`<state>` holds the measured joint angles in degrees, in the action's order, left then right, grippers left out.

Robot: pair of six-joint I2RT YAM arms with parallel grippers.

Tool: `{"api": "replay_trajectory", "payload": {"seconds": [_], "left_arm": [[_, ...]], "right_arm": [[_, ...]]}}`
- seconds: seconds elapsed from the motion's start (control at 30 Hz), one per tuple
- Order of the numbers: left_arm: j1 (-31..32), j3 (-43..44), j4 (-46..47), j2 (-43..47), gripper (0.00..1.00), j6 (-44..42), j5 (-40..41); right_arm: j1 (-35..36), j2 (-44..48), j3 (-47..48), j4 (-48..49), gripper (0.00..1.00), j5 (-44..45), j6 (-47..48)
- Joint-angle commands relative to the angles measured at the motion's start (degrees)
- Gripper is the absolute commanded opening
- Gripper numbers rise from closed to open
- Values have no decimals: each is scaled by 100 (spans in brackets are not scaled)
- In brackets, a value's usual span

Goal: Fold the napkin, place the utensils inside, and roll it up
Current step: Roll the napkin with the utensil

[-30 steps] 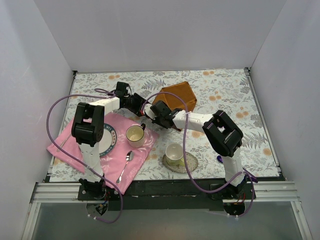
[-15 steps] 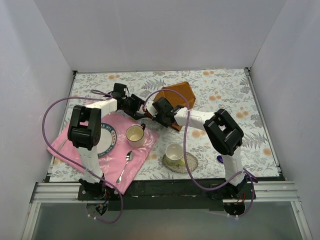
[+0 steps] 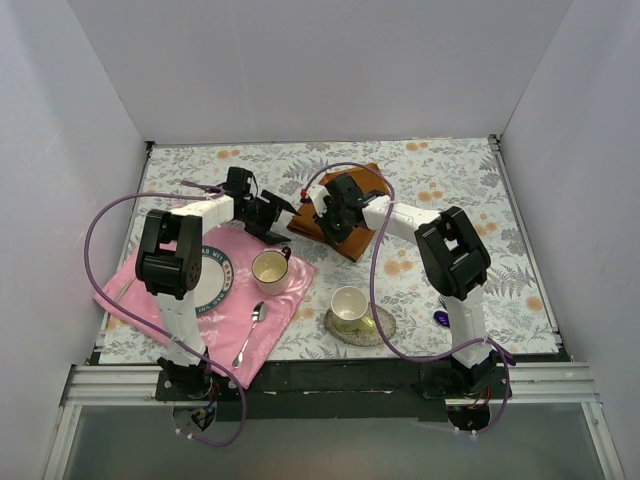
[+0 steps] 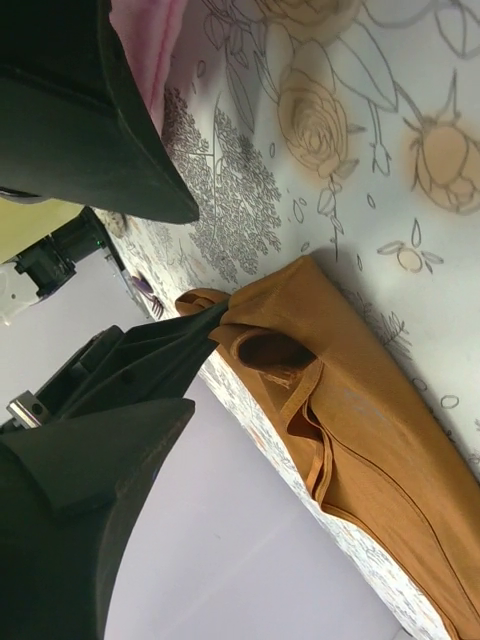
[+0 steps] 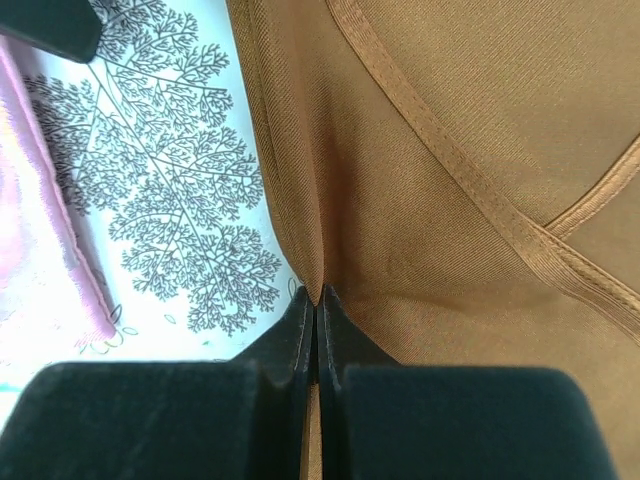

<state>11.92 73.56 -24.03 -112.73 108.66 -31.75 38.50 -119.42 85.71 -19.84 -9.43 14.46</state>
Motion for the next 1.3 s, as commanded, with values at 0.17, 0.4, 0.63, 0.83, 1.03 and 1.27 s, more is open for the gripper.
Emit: {"api": "replay_trajectory", "payload": {"seconds": [0.17,0.4,0.63,0.83,1.03,1.27], "left_arm": [[363,290,170,-249,72,216,-77],[539,308,338,-513,65,375,-34],[574,-17,786,-601,49,524,239],[566,62,927,-662,29,516,415],[557,527,541,-847,1,393,389],[557,843,-197,-856,0,428,143]], "right_arm": [[-317,-406,279,-512,1,-1289,-382],[-475,-530,455,-618,1,-1561,-426],[-545,-600,508,-645,1,-1685,-488],[-545,-530,499,-636,1,-1553,-444],[-545,-364,578,-820,4,-1184,-260],[-397,49,578,-838,23,-886,-128]]}}
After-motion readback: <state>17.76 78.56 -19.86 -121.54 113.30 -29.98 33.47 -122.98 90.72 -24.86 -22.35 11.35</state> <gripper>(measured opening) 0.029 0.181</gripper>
